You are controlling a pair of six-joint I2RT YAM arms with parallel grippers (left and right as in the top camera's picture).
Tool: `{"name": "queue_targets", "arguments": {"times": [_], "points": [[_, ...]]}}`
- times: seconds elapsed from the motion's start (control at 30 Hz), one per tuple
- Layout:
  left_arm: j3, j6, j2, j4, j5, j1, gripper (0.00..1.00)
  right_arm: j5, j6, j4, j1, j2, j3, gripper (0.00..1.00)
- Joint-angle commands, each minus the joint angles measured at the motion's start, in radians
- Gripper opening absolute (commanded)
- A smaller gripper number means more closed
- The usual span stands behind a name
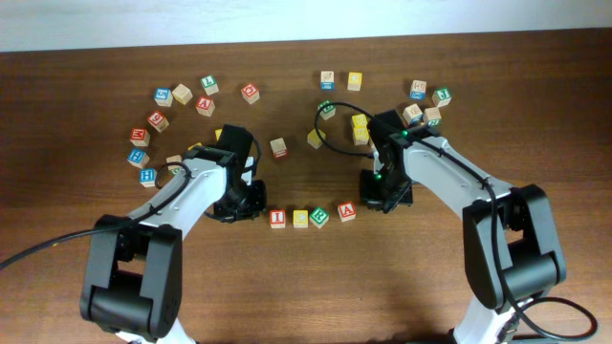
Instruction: Spell out ICRA
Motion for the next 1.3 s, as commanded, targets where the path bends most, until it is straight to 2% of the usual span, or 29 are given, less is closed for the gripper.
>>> {"name": "queue_targets", "arguments": {"times": [0.0, 0.1, 0.63, 1.27], "points": [[-0.004, -0.014, 0.011, 0.008, 0.030, -0.036, 0.00, -0.039, -0.003, 0.035, -0.002, 0.010, -0.029, 0.04], [-0.004, -0.056, 0.015, 0.017, 0.030, -0.071, 0.00, -0.099, -0.003, 0.059, -0.002, 0.010, -0.036, 0.04], [-0.005, -0.056, 0.015, 0.010, 0.031, -0.128, 0.00, -0.113, -0.003, 0.041, -0.001, 0.010, -0.042, 0.04], [-0.005, -0.055, 0.015, 0.011, 0.072, -0.130, 0.00, -0.147, 0.001, 0.048, -0.001, 0.010, -0.042, 0.04]]}}
